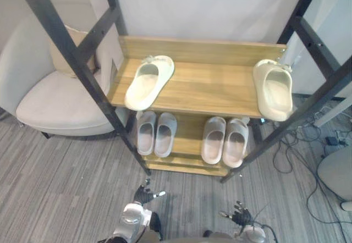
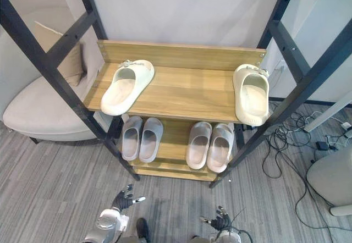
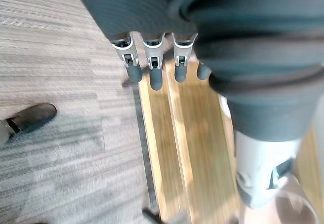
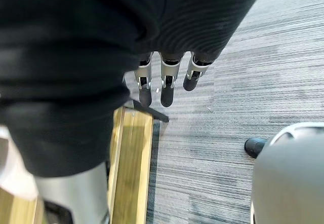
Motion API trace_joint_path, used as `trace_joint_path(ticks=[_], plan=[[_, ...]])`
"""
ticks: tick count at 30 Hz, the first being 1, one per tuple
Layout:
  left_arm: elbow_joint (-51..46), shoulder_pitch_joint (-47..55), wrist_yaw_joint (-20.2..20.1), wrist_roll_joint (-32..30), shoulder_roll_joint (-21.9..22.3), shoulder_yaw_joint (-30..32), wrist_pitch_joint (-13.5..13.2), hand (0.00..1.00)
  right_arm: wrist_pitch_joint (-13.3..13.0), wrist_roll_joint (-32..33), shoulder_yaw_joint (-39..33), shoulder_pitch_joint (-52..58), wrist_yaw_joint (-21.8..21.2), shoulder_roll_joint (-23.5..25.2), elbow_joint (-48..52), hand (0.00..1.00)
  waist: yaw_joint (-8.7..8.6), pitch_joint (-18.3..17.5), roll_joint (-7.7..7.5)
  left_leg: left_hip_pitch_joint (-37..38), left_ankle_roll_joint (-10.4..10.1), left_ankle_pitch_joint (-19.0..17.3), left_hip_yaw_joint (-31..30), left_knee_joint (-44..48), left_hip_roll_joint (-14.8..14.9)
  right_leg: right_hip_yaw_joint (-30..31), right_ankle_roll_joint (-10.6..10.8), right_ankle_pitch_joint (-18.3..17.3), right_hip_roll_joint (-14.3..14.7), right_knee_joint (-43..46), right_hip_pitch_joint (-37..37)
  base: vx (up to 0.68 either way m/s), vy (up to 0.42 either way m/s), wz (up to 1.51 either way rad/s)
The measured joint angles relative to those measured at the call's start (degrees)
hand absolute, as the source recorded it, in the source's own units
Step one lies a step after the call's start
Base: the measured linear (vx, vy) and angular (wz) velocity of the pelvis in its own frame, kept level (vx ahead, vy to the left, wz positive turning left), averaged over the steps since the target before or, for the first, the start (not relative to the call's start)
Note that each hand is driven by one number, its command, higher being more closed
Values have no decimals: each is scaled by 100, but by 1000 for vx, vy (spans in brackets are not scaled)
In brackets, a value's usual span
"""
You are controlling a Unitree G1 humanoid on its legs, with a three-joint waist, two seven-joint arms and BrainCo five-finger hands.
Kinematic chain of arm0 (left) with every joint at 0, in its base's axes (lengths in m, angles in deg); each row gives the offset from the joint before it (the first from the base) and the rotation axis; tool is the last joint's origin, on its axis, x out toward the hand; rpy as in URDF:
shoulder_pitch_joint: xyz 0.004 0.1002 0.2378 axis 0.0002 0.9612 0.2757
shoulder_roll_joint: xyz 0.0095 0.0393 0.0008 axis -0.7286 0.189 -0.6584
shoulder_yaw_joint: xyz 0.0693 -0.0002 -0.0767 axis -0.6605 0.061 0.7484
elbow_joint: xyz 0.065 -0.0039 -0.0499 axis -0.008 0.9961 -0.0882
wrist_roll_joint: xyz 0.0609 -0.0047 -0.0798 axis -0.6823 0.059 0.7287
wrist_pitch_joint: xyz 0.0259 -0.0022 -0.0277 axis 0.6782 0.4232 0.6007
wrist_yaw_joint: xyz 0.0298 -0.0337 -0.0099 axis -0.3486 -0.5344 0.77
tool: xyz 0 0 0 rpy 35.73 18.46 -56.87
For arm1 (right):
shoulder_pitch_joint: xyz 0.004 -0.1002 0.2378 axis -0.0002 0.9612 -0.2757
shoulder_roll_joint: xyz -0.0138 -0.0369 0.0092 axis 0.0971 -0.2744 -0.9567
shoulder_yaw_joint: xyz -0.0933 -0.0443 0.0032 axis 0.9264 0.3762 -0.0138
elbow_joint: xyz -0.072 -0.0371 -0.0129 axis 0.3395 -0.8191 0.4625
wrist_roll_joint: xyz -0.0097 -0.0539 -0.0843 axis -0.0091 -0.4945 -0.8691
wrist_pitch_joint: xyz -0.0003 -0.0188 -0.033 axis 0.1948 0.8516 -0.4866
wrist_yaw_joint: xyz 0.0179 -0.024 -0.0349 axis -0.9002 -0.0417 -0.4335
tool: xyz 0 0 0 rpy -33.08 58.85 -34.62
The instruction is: Organize the slippers on the shoe rack
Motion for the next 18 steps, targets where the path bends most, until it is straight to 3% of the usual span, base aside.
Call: trace_joint_path(ticks=[9, 18], plan=[[-2424, 64, -413, 467, -11, -1474, -118, 0, 9, 38, 8, 0, -15, 9, -62, 0, 0, -30, 37, 166, 10, -34, -279, -27, -115, -174, 29, -21, -45, -147, 359, -27, 4, 13], [-4128, -40, -653, 1200, -61, -2115, -300, 0, 32, 29, 302, -39, -64, 1, -84, 0, 15, -124, 56, 221, 42, -16, -514, -27, -156, -366, 21, -11, -21, -264, 576, 31, -23, 11]])
